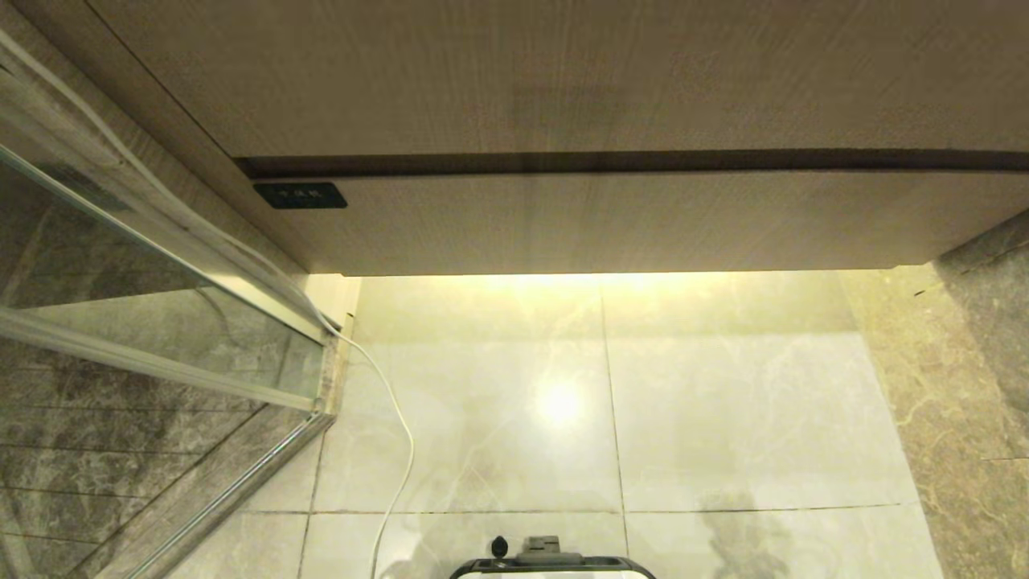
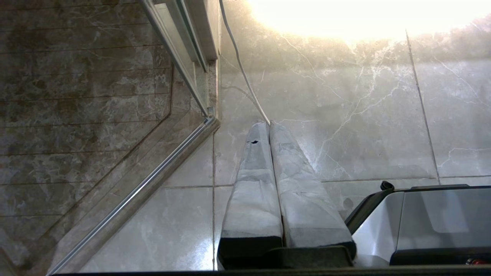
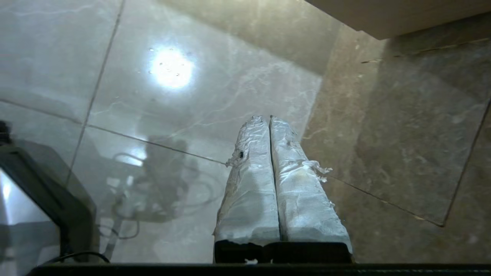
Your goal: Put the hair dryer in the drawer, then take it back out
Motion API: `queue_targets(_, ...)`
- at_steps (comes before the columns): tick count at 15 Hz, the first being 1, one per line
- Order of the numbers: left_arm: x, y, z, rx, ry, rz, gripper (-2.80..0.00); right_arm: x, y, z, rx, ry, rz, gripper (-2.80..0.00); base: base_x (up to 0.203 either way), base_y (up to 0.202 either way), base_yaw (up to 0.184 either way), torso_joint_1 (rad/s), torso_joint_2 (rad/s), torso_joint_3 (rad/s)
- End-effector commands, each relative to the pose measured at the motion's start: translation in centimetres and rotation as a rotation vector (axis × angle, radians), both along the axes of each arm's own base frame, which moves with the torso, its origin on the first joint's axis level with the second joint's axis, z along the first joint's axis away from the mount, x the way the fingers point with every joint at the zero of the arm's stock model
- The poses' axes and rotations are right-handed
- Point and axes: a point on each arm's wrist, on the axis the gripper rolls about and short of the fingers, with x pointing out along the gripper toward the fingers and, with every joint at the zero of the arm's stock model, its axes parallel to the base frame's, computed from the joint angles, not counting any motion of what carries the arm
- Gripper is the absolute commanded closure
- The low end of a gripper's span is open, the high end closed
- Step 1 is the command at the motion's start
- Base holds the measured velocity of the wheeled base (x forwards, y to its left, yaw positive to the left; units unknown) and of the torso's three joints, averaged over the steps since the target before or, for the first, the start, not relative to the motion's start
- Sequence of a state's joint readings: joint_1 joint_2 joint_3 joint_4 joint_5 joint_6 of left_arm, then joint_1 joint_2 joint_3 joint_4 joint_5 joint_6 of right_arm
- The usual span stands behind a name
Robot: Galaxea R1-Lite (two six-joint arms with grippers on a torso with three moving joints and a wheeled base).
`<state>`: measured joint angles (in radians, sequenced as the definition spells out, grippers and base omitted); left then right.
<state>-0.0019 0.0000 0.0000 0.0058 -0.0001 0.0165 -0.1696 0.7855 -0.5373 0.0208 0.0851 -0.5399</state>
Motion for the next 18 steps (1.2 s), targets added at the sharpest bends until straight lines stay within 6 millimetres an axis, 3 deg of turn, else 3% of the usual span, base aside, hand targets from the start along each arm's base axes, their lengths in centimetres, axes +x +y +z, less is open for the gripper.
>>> queue_targets(1,0.0,0.0,0.0,0.000,0.002,0.000,0.00,-3.4,0.9,-2.5,0.003,-0.080,0.076,0.00,0.000,0.000,0.000,0.000,0.00,0.000)
queue_targets(7,0.0,0.0,0.0,0.000,0.002,0.000,0.00,-9.5,1.0,-10.1,0.259,-0.375,0.253,0.00,0.000,0.000,0.000,0.000,0.00,0.000)
queue_targets(10,0.0,0.0,0.0,0.000,0.002,0.000,0.00,-9.8,0.8,-13.6,0.414,-0.361,0.233,0.00,0.000,0.000,0.000,0.000,0.00,0.000)
queue_targets(18,0.0,0.0,0.0,0.000,0.002,-0.001,0.00,-9.7,0.8,-14.0,0.469,-0.358,0.215,0.00,0.000,0.000,0.000,0.000,0.00,0.000)
